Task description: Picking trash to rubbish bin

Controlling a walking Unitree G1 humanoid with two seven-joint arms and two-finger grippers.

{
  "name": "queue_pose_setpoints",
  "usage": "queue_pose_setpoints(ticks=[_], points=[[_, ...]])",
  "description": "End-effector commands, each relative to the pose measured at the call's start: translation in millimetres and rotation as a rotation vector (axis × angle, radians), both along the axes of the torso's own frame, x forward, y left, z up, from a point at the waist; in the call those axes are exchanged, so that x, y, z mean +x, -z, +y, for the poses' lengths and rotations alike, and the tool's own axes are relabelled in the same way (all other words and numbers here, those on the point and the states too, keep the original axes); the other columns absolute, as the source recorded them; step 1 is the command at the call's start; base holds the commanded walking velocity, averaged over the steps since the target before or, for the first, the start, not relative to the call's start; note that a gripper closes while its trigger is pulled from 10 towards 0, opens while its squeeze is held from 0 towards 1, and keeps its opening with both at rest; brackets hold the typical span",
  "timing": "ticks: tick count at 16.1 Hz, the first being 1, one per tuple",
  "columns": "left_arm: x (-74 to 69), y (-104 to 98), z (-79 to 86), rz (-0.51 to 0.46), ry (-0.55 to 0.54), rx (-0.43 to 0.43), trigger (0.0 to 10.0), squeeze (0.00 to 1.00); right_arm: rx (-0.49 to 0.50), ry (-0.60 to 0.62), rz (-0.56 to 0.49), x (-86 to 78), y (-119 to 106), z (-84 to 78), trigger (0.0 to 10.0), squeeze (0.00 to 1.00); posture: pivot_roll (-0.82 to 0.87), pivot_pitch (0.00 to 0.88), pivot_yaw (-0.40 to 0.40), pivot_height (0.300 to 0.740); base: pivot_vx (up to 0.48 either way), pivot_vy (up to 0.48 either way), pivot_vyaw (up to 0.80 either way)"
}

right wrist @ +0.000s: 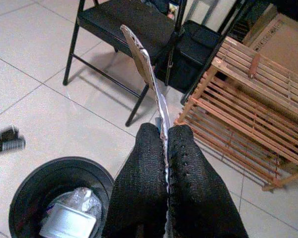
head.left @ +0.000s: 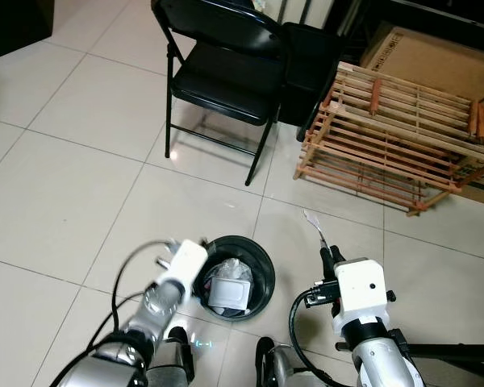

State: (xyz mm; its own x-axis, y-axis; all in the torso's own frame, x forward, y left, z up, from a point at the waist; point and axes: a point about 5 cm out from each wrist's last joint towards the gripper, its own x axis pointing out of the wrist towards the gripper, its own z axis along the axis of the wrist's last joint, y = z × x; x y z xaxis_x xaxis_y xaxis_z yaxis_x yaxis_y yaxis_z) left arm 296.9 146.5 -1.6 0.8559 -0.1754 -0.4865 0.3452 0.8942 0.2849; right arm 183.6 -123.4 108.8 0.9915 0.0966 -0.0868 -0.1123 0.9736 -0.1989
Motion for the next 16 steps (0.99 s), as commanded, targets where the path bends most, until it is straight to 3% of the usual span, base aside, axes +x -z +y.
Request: queue_pose_setpoints(ticks=[1,4,9,16], points=[[-4.3,5,-1.6,0.014,-0.04,-0.03,10.0,0.0,-0.019,0.011,0.017,-5.3,-1,-6.1,10.0,0.0,-0.14,0.322,-0.124,0.74,0.0,0.0,0.0],[3.4,-3,-11.0,-0.018,-0.06,-0.094,10.0,0.0,-0.02,0.012,0.018,-7.1,-3,-7.3,10.0,0.0,-0.13,0.329,-0.13,0.74,0.0,0.0,0.0],[20.4,-26,-53.5,-0.077,0.019,-0.199,10.0,0.0,-0.014,0.001,0.015,-7.4,-7,-4.3,10.0,0.0,-0.14,0.337,-0.131,0.74,0.0,0.0,0.0],[25.9,-34,-66.3,-0.091,0.053,-0.215,10.0,0.0,-0.021,0.012,0.023,-11.7,-9,-6.1,10.0,0.0,-0.17,0.342,-0.129,0.74,0.0,0.0,0.0]])
